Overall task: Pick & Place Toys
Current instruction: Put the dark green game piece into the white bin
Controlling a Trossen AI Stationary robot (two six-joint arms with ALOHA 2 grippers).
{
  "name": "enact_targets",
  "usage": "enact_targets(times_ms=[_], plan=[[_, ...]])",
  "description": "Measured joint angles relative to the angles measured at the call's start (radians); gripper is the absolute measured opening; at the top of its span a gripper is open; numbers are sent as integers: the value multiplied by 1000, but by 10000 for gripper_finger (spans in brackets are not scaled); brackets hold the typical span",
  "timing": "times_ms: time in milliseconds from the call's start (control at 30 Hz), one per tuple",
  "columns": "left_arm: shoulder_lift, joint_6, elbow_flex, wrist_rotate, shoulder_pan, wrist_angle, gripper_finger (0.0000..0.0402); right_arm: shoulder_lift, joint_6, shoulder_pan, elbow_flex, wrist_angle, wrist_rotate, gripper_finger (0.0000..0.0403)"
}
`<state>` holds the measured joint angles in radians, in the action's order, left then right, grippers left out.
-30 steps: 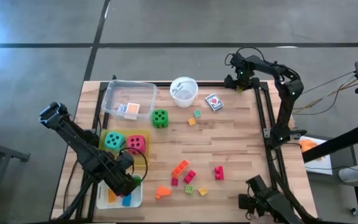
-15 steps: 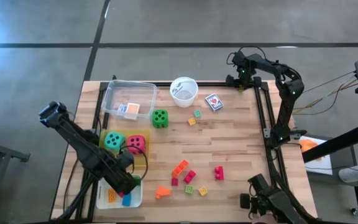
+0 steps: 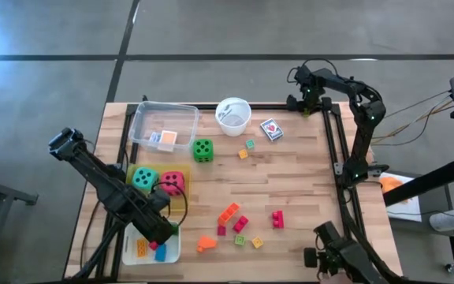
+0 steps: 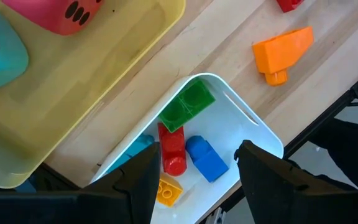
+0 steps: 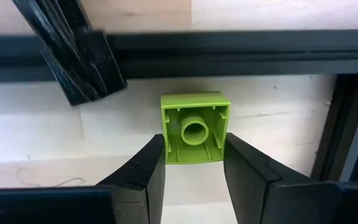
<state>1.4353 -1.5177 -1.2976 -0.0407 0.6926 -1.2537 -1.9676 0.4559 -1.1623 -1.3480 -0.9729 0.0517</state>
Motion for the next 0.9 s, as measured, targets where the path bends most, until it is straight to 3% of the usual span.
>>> enact_targets(times_ms=[600, 900], plan=[[0, 115, 0, -13, -61, 0, 203, 164, -172, 75, 43, -48, -3, 121], [0, 168, 0, -38, -120, -11, 203, 178, -190, 125, 54, -48, -3, 121]])
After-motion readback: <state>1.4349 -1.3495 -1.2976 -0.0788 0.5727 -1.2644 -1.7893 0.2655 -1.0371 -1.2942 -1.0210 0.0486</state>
